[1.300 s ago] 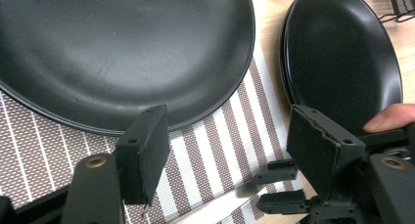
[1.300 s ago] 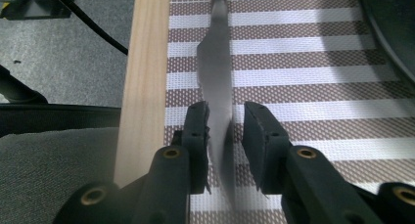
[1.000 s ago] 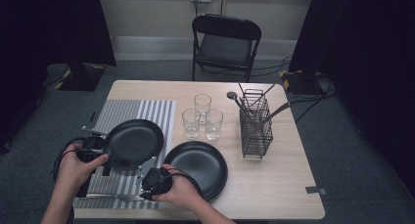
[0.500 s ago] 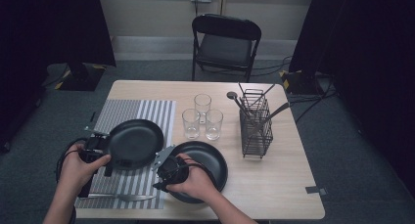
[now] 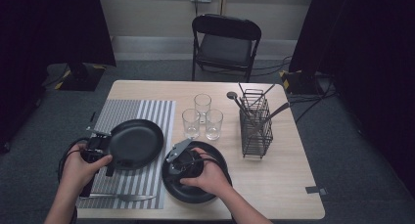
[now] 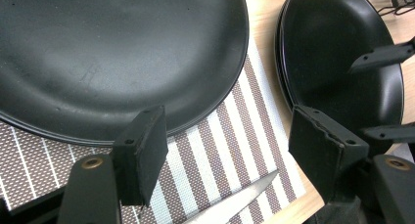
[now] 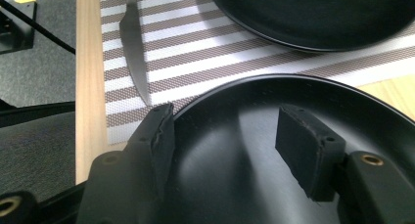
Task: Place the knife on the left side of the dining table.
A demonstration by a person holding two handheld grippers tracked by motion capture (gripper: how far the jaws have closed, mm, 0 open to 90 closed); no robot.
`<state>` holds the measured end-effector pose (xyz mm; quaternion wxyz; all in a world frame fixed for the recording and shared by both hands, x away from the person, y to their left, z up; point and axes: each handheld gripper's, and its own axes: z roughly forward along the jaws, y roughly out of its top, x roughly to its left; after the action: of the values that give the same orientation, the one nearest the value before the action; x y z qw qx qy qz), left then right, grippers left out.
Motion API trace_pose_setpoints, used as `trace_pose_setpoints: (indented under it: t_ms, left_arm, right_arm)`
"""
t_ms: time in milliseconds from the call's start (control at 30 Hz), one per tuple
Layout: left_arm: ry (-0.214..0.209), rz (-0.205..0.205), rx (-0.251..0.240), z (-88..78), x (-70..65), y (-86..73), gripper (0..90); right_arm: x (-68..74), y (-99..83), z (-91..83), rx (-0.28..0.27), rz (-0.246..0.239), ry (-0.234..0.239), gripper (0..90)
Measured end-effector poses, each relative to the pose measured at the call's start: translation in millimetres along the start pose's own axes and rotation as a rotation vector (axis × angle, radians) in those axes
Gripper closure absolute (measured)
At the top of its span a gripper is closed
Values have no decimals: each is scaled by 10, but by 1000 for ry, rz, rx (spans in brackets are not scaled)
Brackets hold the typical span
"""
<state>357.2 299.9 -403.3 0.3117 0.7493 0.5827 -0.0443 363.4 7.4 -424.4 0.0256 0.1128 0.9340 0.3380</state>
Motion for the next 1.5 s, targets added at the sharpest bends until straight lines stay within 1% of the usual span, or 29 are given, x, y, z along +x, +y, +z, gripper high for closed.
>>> trace_pose_setpoints:
  t_ms: [33,133,167,267,333,400,433,467,500,567,633,667,733,800,867,900,967,1000,1100,1133,1200,1233,1500]
  left_arm:
    - [-7,4,1,2,-3,5,304]
    - [-1,4,-6,18,-21,20,304]
    - [-7,7,2,23,-24,25,303]
    - [-4,13,2,37,-31,37,297]
    - [-4,29,-5,66,-39,59,295]
    - [-5,29,-2,68,-43,63,291]
    - [-3,44,2,72,-37,73,288]
    - [-7,44,5,74,-37,75,288]
    - [-6,34,-3,80,-43,76,286]
    - [-4,41,-8,81,-38,82,283]
    - [-4,34,-19,83,-49,86,275]
    - [-7,39,-14,81,-48,89,270]
    - [-6,46,-13,85,-49,93,264]
    - [-5,51,-16,93,-51,96,260]
    - [-7,48,-18,96,-54,95,259]
    - [-11,54,-13,101,-51,96,256]
    - [-16,54,-13,105,-50,94,256]
    - [-13,58,-13,113,-51,92,256]
    - [-21,53,-20,116,-44,87,245]
    - [-22,59,-16,111,-41,84,243]
    - [-20,62,-19,111,-41,79,243]
    - [-22,78,-11,101,-27,78,243]
    - [-20,78,-18,104,-35,86,243]
  right_arm:
    - [-24,-17,-46,3,5,-11,370]
    - [-49,-36,-97,5,9,-18,358]
    - [-56,-43,-113,5,10,-23,349]
    - [-75,-61,-153,3,12,-28,344]
    - [-90,-81,-198,11,9,-35,342]
    - [-102,-91,-217,8,6,-38,342]
    - [-116,-110,-255,16,14,-40,338]
    - [-116,-110,-255,16,14,-40,330]
    - [-131,-127,-281,15,17,-43,327]
    - [-151,-144,-308,15,24,-46,313]
    - [-171,-162,-339,16,36,-56,293]
    - [-178,-170,-357,19,43,-58,289]
    - [-199,-183,-391,20,41,-64,288]
    - [-219,-196,-423,10,40,-68,286]
    - [-224,-199,-446,15,47,-75,276]
    - [-246,-209,-488,10,59,-80,257]
    - [-256,-213,-500,5,57,-79,253]
    - [-259,-216,-518,10,66,-81,244]
    - [-281,-246,-559,24,61,-88,225]
    - [-281,-254,-571,28,71,-88,221]
    - [-292,-266,-592,20,75,-93,211]
    - [-300,-271,-605,15,76,-93,208]
    - [-341,-271,-699,-3,100,-98,168]
